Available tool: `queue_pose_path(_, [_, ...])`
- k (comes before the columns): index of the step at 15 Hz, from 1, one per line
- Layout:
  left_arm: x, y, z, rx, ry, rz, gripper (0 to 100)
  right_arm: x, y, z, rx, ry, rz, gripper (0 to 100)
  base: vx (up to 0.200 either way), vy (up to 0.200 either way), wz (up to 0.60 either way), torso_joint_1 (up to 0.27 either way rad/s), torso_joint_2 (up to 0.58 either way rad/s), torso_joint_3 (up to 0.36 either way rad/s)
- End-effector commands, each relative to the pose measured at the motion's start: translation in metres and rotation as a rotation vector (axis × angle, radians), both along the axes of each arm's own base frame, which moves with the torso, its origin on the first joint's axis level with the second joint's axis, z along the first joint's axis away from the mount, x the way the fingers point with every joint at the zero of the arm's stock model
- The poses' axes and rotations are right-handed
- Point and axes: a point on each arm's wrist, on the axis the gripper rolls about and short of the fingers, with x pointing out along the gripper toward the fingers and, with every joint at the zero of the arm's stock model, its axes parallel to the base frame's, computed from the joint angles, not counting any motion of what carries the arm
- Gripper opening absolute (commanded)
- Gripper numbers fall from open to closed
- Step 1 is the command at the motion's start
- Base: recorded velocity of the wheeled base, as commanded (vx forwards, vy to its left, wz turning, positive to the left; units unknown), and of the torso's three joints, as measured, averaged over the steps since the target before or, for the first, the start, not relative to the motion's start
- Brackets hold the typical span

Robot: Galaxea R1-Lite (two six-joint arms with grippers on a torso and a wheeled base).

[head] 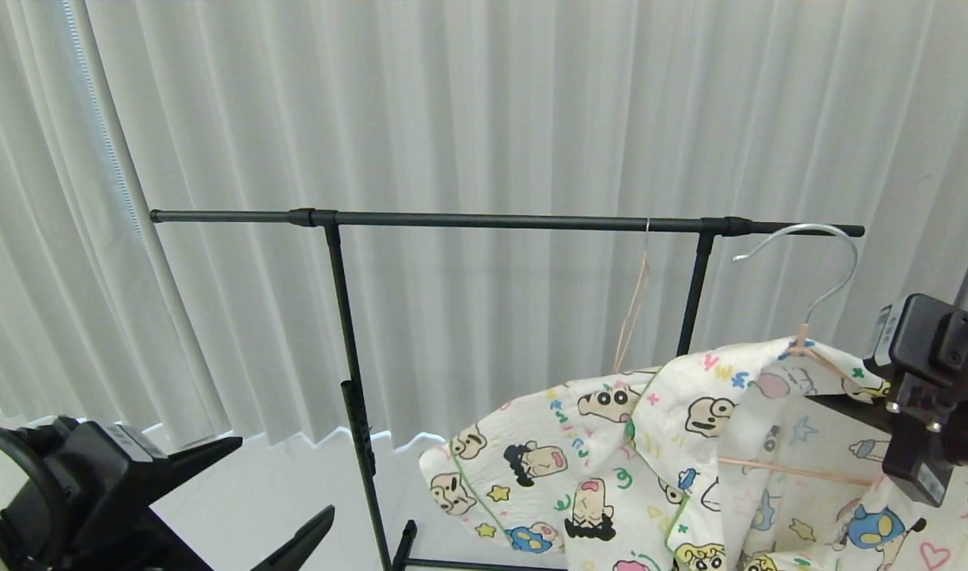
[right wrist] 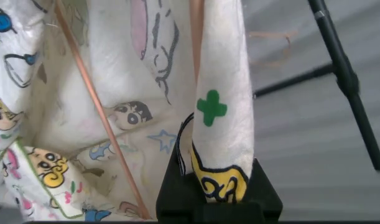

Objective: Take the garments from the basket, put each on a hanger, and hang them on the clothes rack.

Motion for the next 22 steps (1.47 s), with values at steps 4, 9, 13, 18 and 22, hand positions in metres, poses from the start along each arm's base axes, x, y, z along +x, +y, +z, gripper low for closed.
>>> queue_pose_path(4, [0.013,0.018,0.023,0.086,-0.135,0.154,100,0.025,0.007,0.013,-0.106,0.060,-0.222,0,0.000,0.000,0.00,0.000,0.00,0.000])
queue_pose_path(9, [0.010,0.023,0.028,0.122,-0.182,0.167,100,0.037,0.009,0.009,-0.136,0.096,-0.382,0,0.000,0.040,0.00,0.000,0.00,0.003])
queue_pose_path(13, [0.010,0.022,0.029,0.122,-0.182,0.167,100,0.039,0.012,0.006,-0.121,0.123,-0.396,0,0.000,0.200,0.00,0.004,0.00,0.002])
queue_pose_path(18, [0.010,0.023,0.027,0.125,-0.177,0.167,100,0.052,0.022,0.003,-0.095,0.154,-0.414,0,0.000,0.200,0.00,0.002,0.00,-0.001])
queue_pose_path(22, [0.007,0.024,0.021,0.224,-0.191,0.139,100,0.078,0.042,0.004,-0.010,0.230,-0.486,0,0.000,0.050,0.00,0.002,0.00,0.002])
